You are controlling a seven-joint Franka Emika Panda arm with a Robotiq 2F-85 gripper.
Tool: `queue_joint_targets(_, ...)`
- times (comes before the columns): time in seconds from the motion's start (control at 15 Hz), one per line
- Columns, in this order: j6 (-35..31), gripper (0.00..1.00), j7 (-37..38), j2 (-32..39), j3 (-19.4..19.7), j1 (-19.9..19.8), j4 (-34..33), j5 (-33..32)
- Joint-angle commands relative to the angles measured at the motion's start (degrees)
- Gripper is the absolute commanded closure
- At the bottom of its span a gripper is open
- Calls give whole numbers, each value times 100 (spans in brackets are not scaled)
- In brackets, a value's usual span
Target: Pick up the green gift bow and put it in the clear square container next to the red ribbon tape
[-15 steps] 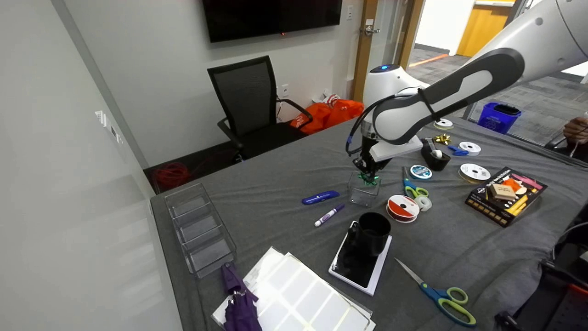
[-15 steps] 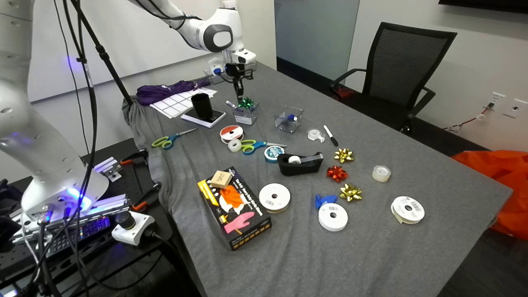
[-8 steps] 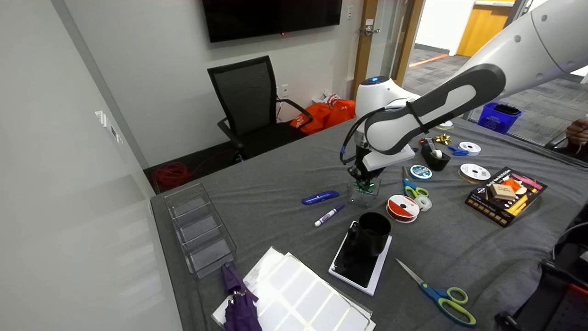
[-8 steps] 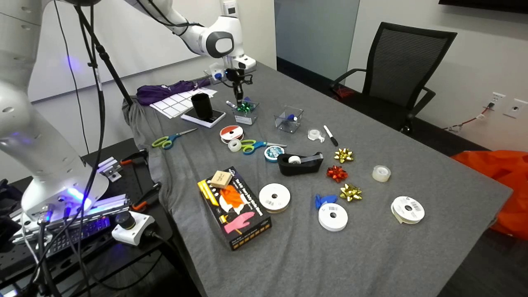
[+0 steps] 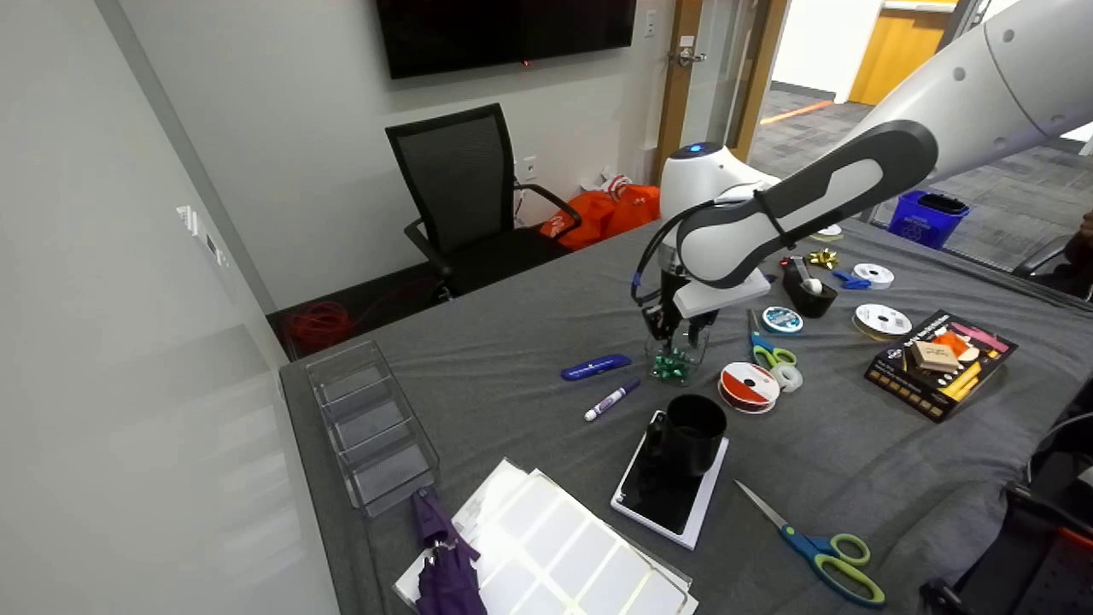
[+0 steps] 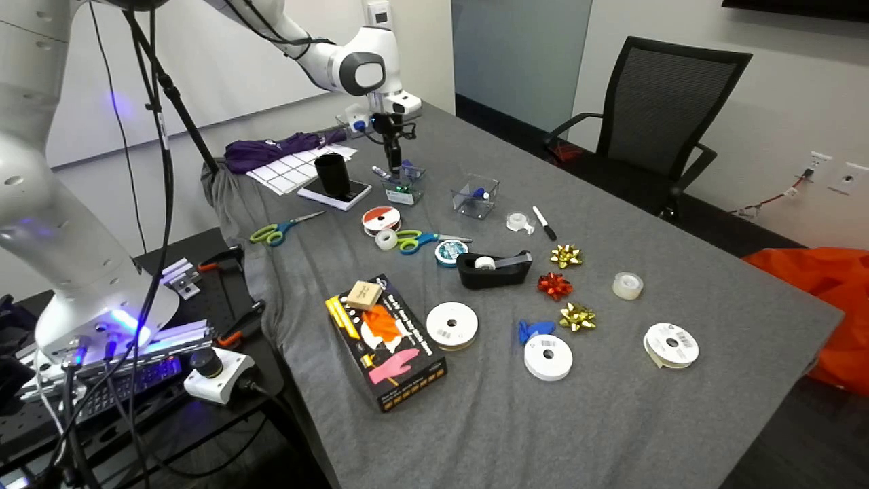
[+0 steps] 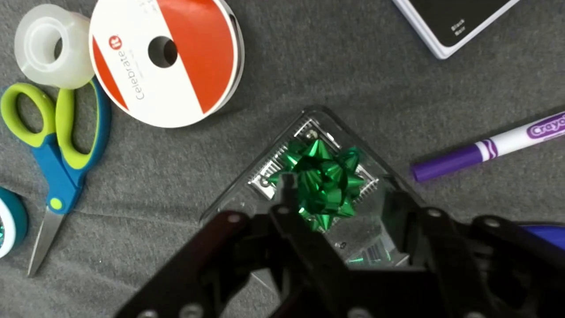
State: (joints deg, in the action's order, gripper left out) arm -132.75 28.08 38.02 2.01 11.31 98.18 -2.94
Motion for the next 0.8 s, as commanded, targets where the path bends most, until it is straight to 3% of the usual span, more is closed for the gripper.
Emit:
queue_joint_targets(0.0,-3,19,-207,-276,0,-30,236,57)
queue_joint_targets(0.2,-67,1,-259,-440,16,-37,375,22)
queue_joint_targets(0.73,-89,0,-266,-991,79,-97,799,-29)
